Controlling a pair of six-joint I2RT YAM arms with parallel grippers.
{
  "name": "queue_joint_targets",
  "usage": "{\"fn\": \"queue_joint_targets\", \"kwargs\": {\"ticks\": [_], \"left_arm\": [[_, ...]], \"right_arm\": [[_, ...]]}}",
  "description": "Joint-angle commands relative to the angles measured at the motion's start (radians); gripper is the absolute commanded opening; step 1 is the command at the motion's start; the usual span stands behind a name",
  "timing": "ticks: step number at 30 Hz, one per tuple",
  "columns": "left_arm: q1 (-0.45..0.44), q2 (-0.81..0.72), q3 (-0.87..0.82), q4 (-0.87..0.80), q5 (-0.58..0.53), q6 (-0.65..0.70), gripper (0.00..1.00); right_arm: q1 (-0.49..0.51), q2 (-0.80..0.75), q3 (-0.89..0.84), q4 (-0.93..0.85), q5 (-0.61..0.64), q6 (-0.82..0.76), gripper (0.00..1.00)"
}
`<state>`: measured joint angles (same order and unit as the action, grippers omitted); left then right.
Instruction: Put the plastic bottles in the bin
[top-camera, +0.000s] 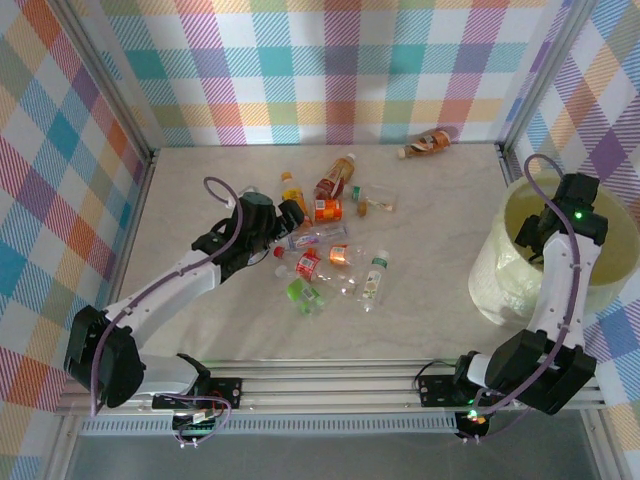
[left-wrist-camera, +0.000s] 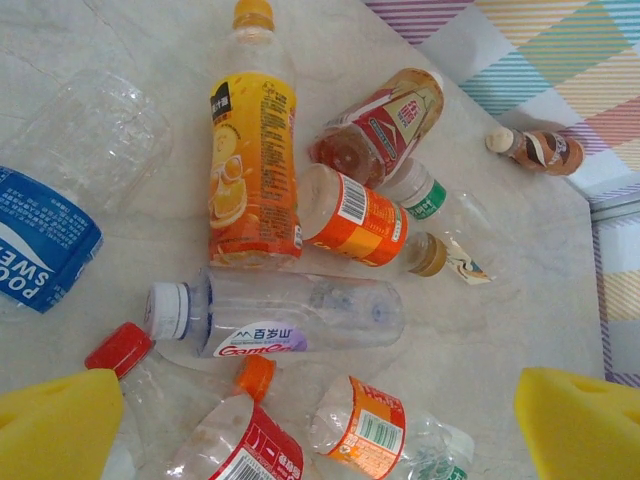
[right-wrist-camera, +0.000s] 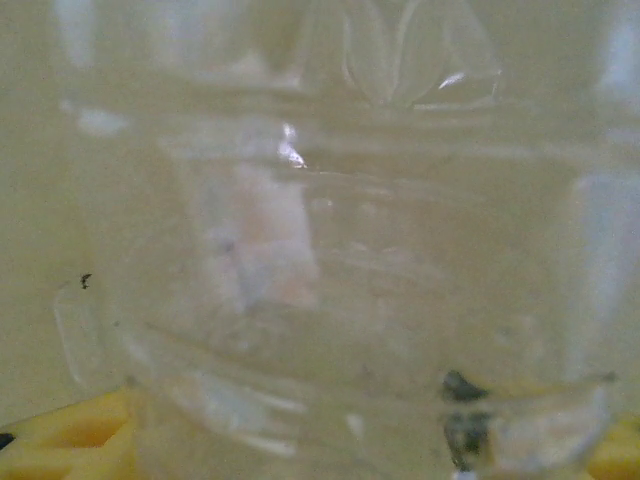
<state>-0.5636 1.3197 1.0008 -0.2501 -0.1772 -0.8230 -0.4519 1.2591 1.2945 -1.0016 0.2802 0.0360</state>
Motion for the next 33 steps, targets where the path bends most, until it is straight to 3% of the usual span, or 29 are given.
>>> {"fn": "queue_joint_targets", "kwargs": {"ticks": [1, 11, 27, 33], "left_arm": [[-0.004, 0.016, 0.029, -0.061, -0.011, -0.017, 1.00], [-0.004, 0.060, 0.047, -0.112, -0.029, -0.028, 1.00], [0.019, 0.077, 0.068, -0.212, -0.111, -0.023, 1.00], [0.075, 0.083, 0.094, -0.244, -0.044, 0.144, 1.00]], "right_arm": [[-0.008, 0.010, -0.028, 0.027, 0.010, -0.002, 0.69], [-0.008, 0.010, -0.025, 0.034, -0.046, 0.000, 0.82], [-0.005, -0.163, -0.008, 0.090, -0.177, 0.054, 0.97], [0.035, -0.254, 0.008, 0.107, -0.346, 0.116, 1.00]]}}
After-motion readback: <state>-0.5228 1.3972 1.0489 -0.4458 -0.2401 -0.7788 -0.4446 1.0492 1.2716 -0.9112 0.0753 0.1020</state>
